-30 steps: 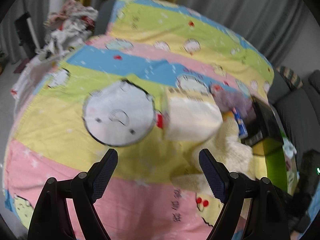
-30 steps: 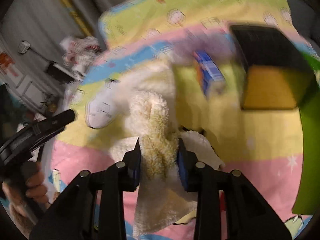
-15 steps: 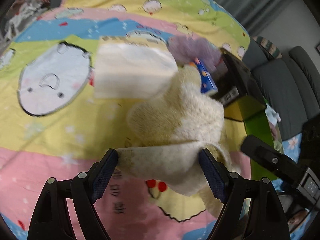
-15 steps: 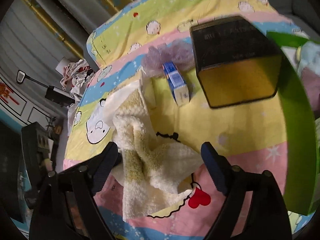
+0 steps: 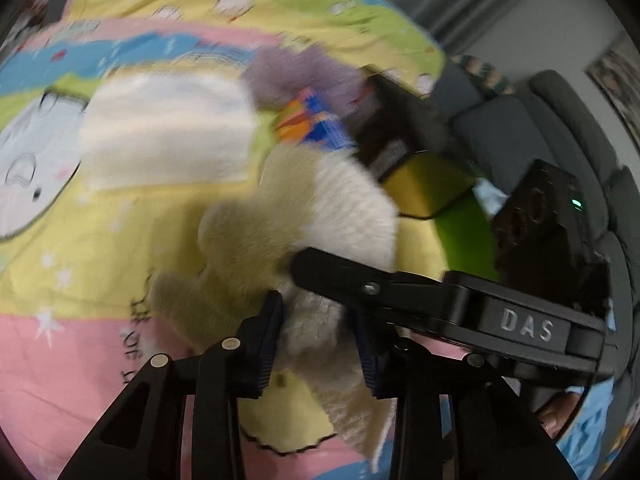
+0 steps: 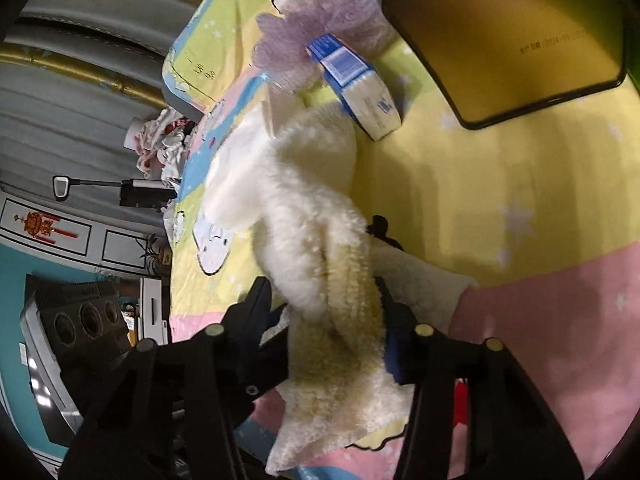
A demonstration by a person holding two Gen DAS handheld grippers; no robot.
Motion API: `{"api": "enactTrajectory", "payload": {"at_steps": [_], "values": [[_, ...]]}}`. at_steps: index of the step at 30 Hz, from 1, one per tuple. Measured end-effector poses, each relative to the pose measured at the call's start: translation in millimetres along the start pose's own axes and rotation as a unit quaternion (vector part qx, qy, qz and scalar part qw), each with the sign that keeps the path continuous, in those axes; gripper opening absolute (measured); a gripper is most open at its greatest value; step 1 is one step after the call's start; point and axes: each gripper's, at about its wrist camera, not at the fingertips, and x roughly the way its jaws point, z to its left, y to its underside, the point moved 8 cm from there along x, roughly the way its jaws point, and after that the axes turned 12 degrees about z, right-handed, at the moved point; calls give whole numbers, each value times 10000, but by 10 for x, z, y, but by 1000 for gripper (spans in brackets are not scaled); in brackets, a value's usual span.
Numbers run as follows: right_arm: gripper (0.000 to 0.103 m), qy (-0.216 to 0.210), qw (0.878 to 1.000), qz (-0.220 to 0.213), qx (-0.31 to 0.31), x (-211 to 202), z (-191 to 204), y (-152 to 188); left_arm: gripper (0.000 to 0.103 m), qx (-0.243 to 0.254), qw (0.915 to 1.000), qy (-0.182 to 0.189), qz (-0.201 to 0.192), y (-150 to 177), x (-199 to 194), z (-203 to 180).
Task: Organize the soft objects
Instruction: 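Carry the cream fluffy towel into the green box and release it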
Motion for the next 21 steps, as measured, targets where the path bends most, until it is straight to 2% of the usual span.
{"api": "enactTrajectory", "payload": {"at_steps": [3, 5, 8, 12, 16, 21], "values": [[46, -278, 9991, -232, -200, -236, 152, 13, 35, 460, 9980, 273, -345, -34, -196, -335], [44, -317, 9975, -554, -289, -451, 216, 7, 35, 747, 9954, 213, -569, -70, -296, -547], [43, -337, 9927, -1103, -363, -854, 227, -32, 35, 1180, 9892, 362, -788, -142, -364, -899], [43, -119, 9821, -1851, -317, -1448, 76, -84, 35, 1673, 9796, 775, -801, -255, -297, -1436], [43, 3, 9695, -2446, -164, -1965, -145, -118, 35, 2136, 9676, 989, -917, -318, -187, -1904], [43, 205, 9514, -3069, 116, -2493, -494, -81, 36, 2529, 9519, 1472, -914, -353, 78, -2462]]}}
